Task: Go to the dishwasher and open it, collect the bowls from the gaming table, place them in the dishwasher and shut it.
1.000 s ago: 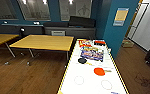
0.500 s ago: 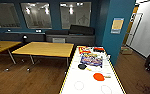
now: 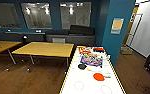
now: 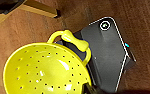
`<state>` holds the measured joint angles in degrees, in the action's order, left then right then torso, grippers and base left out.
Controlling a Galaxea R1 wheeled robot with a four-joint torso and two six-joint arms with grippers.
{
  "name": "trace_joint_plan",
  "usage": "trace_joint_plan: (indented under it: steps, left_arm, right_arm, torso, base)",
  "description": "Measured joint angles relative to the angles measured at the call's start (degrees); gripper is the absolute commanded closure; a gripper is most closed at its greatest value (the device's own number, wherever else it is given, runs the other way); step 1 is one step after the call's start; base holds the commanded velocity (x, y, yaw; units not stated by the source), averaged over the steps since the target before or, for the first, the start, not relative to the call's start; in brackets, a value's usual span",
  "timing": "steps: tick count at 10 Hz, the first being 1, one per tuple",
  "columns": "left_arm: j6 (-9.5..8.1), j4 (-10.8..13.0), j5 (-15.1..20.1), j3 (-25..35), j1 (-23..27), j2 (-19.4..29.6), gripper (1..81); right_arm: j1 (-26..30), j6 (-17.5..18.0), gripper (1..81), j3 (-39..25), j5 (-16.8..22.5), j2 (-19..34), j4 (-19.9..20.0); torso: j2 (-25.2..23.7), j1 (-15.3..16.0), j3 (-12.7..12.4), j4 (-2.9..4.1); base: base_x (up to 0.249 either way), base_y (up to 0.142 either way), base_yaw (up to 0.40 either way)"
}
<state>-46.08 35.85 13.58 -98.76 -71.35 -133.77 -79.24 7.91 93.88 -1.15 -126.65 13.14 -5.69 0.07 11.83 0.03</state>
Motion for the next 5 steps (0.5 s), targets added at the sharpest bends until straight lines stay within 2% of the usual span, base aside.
trace_joint_plan:
  steps: [5]
  left_arm:
    - [0.00,3.3,-1.7,-12.3,-4.4,-7.9,81.1]
  right_arm:
    - [-1.6,0.0,81.1,7.5,0.0,-5.0,-1.1]
  torso:
    - [0.0,0.0,0.0,0.00]
  base:
    - [0.000,0.000,0.000]
